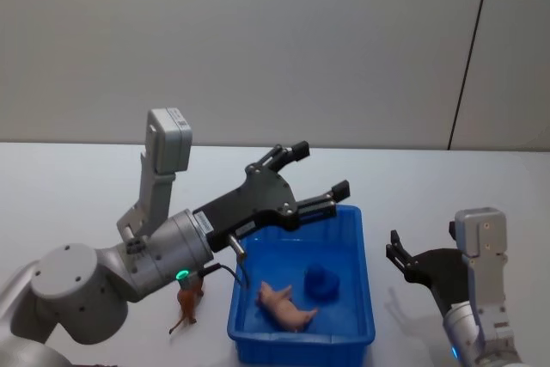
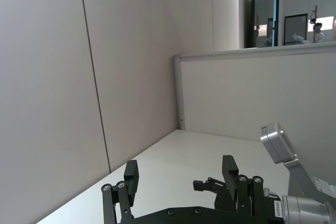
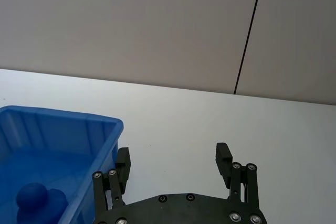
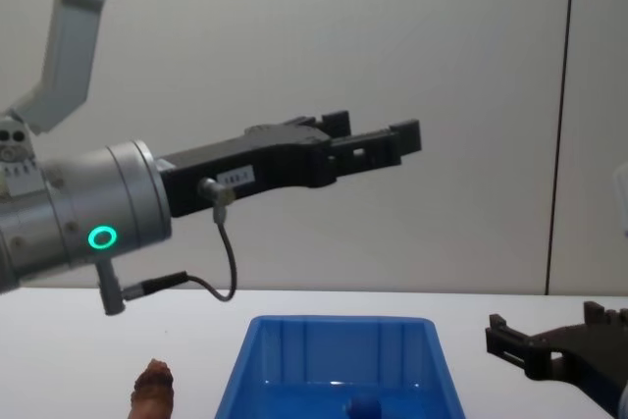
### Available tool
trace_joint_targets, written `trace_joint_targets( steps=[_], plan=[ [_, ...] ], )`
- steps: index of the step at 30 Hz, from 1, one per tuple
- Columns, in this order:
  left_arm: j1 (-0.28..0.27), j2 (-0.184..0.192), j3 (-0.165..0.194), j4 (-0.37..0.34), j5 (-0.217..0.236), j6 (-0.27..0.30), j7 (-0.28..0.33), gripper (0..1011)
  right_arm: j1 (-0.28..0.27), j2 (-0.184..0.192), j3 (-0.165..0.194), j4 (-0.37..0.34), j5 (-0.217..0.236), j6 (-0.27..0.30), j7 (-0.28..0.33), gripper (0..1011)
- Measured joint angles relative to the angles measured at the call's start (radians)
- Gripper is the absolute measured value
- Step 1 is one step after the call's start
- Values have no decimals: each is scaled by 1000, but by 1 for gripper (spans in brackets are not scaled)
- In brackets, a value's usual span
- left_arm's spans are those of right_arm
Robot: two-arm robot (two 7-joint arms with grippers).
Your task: Pick up the two dolls from the table and place them into the box.
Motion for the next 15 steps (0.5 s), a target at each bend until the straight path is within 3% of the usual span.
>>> trace_joint_targets(
  steps=[15],
  plan=[
    [35,49,-28,-88,-27,103,110,1001,-7,4,3,-10,2,1,-8,1001]
  ],
)
